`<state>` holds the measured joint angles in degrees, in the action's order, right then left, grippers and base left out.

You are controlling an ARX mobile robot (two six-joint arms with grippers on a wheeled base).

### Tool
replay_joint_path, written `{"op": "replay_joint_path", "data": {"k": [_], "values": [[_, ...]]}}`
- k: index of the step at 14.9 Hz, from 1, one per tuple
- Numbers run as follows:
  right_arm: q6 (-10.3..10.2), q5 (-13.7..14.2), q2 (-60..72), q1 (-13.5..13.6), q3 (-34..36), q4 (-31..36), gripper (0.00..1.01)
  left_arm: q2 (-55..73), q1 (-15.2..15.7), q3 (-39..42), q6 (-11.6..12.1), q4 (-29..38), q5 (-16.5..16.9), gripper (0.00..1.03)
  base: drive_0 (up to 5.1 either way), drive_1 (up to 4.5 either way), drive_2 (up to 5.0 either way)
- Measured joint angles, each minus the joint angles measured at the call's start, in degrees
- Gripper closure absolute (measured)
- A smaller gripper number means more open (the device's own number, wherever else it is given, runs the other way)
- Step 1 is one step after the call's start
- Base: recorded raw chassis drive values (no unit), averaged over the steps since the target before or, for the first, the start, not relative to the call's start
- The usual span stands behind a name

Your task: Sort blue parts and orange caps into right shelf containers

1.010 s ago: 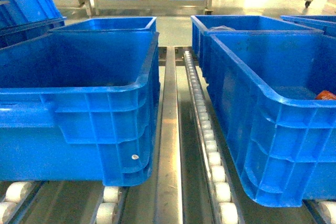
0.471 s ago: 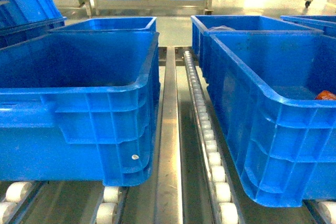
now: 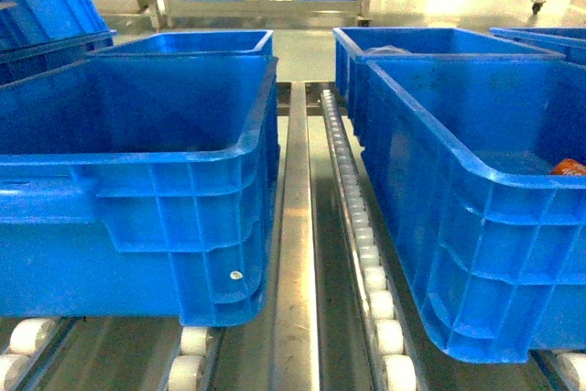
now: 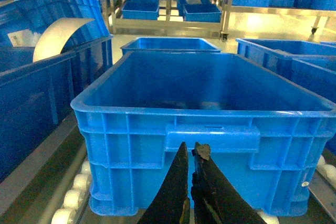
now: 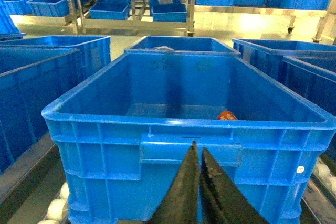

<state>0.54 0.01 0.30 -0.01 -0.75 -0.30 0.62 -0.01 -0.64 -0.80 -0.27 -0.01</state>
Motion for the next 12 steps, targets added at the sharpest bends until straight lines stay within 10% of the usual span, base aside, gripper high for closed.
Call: {"op": "replay_joint_path", "data": {"k": [7,12], "values": [[0.0,0.0,0.0,0.0,0.0,0.0,0.06,0.0,0.0,0.0,0.0,0.0,0.0,0.17,0.0,0.0,0.0],[-0.1,0.0,0.0,0.0,0.0,0.0,0.03,0.0,0.0,0.0,0.2,0.0,0.0,0.05,0.0,0.0,0.0]]}}
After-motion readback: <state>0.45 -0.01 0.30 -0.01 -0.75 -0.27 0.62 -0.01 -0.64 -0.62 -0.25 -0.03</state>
